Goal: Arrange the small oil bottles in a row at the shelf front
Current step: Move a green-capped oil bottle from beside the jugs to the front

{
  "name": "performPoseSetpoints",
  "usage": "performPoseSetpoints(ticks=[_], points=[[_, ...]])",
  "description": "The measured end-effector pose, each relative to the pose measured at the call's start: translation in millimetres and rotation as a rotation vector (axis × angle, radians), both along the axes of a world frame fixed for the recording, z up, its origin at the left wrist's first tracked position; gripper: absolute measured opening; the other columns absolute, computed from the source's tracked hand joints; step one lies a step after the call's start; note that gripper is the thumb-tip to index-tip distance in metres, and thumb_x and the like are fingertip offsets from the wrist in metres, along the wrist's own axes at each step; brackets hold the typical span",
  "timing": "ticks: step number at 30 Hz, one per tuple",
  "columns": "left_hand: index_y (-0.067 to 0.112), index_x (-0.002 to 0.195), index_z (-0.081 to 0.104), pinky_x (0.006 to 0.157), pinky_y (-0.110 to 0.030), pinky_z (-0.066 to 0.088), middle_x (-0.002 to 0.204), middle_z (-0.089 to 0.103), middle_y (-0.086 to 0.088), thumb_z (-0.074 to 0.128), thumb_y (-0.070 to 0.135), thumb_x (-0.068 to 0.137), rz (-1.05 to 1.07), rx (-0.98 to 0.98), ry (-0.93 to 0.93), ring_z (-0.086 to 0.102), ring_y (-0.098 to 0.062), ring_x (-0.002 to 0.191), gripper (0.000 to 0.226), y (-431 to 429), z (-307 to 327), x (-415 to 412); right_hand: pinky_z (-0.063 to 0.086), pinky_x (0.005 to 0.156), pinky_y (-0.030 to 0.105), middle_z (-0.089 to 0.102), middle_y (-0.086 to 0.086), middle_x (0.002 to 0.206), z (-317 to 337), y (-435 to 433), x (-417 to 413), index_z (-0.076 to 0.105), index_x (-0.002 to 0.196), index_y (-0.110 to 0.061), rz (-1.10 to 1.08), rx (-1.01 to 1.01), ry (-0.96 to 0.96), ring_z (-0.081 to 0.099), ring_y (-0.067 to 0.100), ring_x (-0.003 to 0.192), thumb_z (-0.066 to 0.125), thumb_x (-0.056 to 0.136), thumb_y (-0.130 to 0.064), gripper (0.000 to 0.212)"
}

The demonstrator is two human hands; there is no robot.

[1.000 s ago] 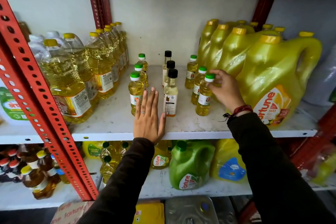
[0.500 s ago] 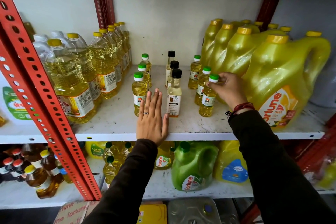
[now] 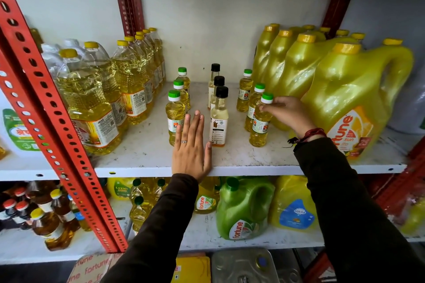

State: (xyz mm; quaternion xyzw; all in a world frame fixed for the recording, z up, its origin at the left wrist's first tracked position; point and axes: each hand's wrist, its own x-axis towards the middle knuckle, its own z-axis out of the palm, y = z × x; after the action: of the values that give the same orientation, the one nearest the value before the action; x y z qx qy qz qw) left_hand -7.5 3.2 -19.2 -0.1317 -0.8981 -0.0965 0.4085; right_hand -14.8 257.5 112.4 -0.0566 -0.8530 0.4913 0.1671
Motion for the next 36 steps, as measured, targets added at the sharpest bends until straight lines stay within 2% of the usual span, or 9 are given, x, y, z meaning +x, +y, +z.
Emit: performPoseSetpoints(ticks=[3,7,13,20,22,24,29,32,36], points=[[0.005,0.164,0.018,0.130,-0.038,-0.009,0.172,0.008,-0.011,0.027,0.040,0.103,0.001,0.002,0.001,0.000,-0.025,0.160,0.071,-0.2,0.4,0.1,0.057,0.092,0.037,0.075,-0.009,0.087,-3.9,0.3,1.6,0.069,0.077,-0.032,0.011,-0.114,0.001,0.068,0.004,0.083,0.083,0.077,-0.023,0.016],[0.005,0.164,0.019,0.129,-0.037,-0.010,0.172,0.010,-0.012,0.027,0.040,0.104,0.005,0.002,-0.005,-0.001,-0.024,0.160,0.070,0.2,1.1,1.4,0.062,0.085,0.041,0.073,-0.011,0.078,-10.3,-3.8,2.4,0.067,0.070,-0.032,-0.084,-0.159,0.095,0.073,0.010,0.080,0.090,0.067,-0.030,0.024],[0.004,0.164,0.020,0.130,-0.037,-0.009,0.172,0.012,-0.012,0.027,0.041,0.103,0.006,-0.007,-0.010,-0.001,-0.024,0.160,0.071,0.4,1.8,1.7,0.051,0.069,0.021,0.078,0.003,0.096,-18.1,-10.5,0.2,0.078,0.095,-0.013,-0.178,-0.027,0.192,0.072,0.014,0.084,0.087,0.069,-0.041,0.040],[0.004,0.163,0.021,0.130,-0.037,-0.008,0.172,0.013,-0.013,0.028,0.042,0.103,0.001,0.001,-0.029,0.002,-0.025,0.160,0.072,0.4,3.6,2.6,0.057,0.079,0.032,0.075,0.007,0.101,-16.2,-11.3,0.2,0.073,0.098,-0.009,-0.107,-0.032,0.163,0.070,0.020,0.090,0.084,0.077,-0.030,0.032],[0.004,0.163,0.021,0.130,-0.037,-0.010,0.172,0.013,-0.013,0.027,0.042,0.103,0.000,0.006,-0.041,0.002,-0.025,0.160,0.072,0.4,4.0,3.6,0.054,0.074,0.025,0.074,0.005,0.100,-14.7,-8.4,1.8,0.074,0.102,-0.008,-0.061,-0.049,0.148,0.069,0.015,0.087,0.083,0.078,-0.026,0.031],[0.004,0.163,0.021,0.129,-0.036,-0.010,0.172,0.014,-0.013,0.027,0.042,0.103,0.000,0.008,-0.047,0.003,-0.026,0.160,0.072,0.7,4.3,4.7,0.049,0.070,0.018,0.074,0.003,0.097,-13.0,-3.7,5.2,0.075,0.104,-0.009,-0.001,-0.067,0.123,0.068,0.005,0.082,0.082,0.079,-0.022,0.029],[0.004,0.163,0.021,0.130,-0.036,-0.009,0.172,0.014,-0.014,0.026,0.043,0.103,0.002,0.005,-0.054,0.006,-0.028,0.160,0.072,0.6,5.6,5.7,0.052,0.075,0.022,0.076,0.002,0.096,-10.5,9.1,22.4,0.073,0.088,-0.029,0.102,-0.089,0.070,0.068,0.000,0.079,0.080,0.082,-0.020,0.013],[0.003,0.163,0.021,0.129,-0.036,-0.011,0.172,0.014,-0.014,0.026,0.043,0.102,0.000,0.013,-0.064,0.006,-0.028,0.160,0.073,1.0,6.4,5.8,0.049,0.069,0.017,0.077,-0.016,0.082,-9.4,13.8,35.9,0.072,0.082,-0.035,0.120,-0.072,0.056,0.069,-0.010,0.072,0.079,0.082,-0.023,0.014],[0.003,0.163,0.020,0.129,-0.035,-0.012,0.172,0.013,-0.014,0.027,0.043,0.103,0.003,0.015,-0.074,0.005,-0.028,0.160,0.073,1.3,6.0,6.6,0.051,0.063,0.015,0.074,-0.021,0.076,-7.1,18.8,48.8,0.071,0.082,-0.035,0.128,-0.073,0.044,0.069,-0.003,0.078,0.079,0.082,-0.023,0.015]])
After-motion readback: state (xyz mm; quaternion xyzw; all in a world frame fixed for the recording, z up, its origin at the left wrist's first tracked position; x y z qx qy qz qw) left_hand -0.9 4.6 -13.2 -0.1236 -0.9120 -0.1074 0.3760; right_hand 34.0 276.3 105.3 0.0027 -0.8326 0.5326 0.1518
